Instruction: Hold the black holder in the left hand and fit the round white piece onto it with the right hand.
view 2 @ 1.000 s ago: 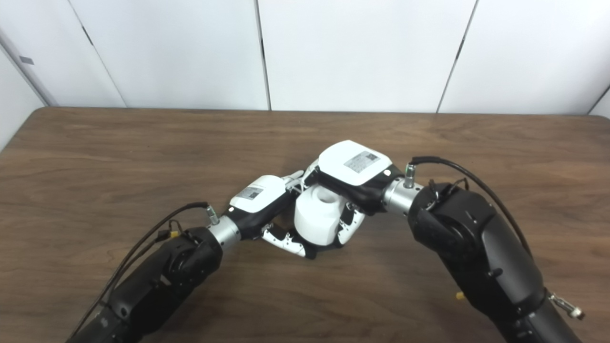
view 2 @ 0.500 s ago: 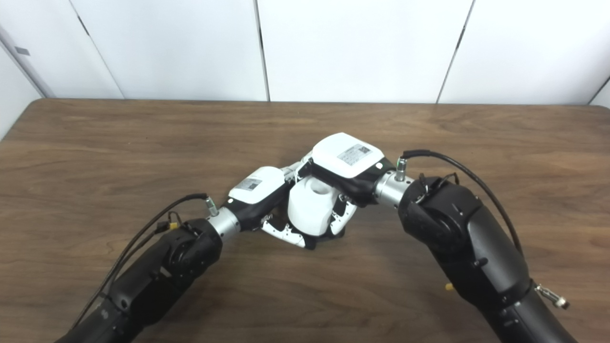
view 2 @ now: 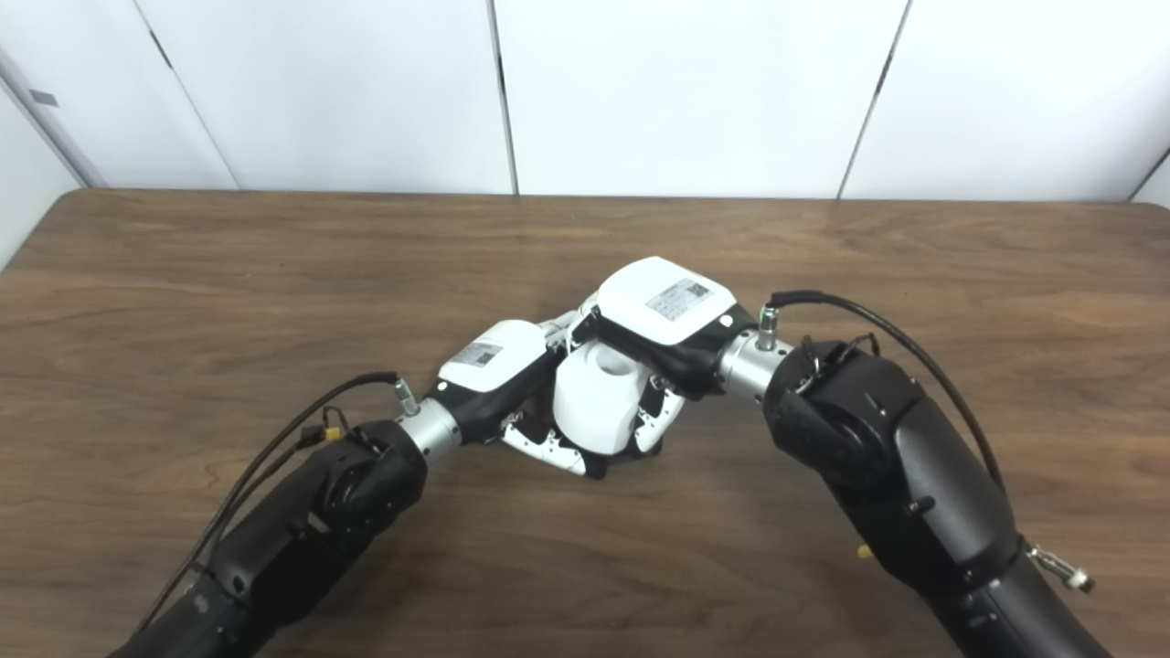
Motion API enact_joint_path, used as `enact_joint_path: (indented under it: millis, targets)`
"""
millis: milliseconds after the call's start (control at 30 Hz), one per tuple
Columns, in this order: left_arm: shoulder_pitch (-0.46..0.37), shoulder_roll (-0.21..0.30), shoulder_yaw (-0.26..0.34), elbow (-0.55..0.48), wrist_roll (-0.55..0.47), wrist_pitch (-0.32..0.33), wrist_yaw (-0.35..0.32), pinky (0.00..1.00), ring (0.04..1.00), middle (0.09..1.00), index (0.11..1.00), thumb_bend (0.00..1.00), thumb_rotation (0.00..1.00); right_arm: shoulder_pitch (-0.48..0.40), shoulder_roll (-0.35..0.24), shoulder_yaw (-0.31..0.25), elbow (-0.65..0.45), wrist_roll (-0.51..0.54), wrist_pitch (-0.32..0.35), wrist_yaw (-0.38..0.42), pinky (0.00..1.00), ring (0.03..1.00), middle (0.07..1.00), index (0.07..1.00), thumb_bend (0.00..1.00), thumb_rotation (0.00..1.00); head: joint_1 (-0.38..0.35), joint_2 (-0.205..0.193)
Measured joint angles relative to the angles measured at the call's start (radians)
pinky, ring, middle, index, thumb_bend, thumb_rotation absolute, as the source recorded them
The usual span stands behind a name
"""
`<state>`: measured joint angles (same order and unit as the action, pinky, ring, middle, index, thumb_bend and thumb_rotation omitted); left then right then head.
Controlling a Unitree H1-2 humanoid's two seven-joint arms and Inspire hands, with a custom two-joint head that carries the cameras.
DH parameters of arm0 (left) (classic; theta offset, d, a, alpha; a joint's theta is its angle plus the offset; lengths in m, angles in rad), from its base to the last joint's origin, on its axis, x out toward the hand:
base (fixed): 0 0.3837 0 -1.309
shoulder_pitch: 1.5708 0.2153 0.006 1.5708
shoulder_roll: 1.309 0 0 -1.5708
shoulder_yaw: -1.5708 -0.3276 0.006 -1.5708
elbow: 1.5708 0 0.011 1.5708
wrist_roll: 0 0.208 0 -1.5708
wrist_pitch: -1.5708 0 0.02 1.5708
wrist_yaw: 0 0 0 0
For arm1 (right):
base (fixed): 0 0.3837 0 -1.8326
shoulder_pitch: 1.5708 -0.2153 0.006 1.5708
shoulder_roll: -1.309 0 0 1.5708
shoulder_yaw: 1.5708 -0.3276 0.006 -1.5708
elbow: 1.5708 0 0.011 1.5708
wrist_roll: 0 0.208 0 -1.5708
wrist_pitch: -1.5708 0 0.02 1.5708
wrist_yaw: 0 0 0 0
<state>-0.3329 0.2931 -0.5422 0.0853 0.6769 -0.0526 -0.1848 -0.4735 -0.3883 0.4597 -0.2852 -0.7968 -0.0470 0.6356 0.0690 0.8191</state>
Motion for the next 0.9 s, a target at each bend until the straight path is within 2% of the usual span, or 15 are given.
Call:
enact_joint_path:
  millis: [800, 900]
  targets:
    - [0.002, -0.004, 0.0, -0.012, -0.002, 0.004, -0.023, 0.94, 1.0, 0.955, 0.483, 0.52, 0.07, -0.02, -0.068, 0.029, -0.027, 0.058, -0.002, 0.034, 0.76, 0.808, 0.73, 0.481, 0.53, 0.14, -0.008, 0.023]
    - [0.002, -0.005, 0.0, -0.012, -0.002, 0.004, -0.023, 0.94, 1.0, 0.949, 0.483, 0.52, 0.07, -0.021, -0.074, 0.04, -0.038, 0.054, -0.002, 0.038, 0.78, 0.814, 0.736, 0.481, 0.52, 0.14, -0.002, 0.025]
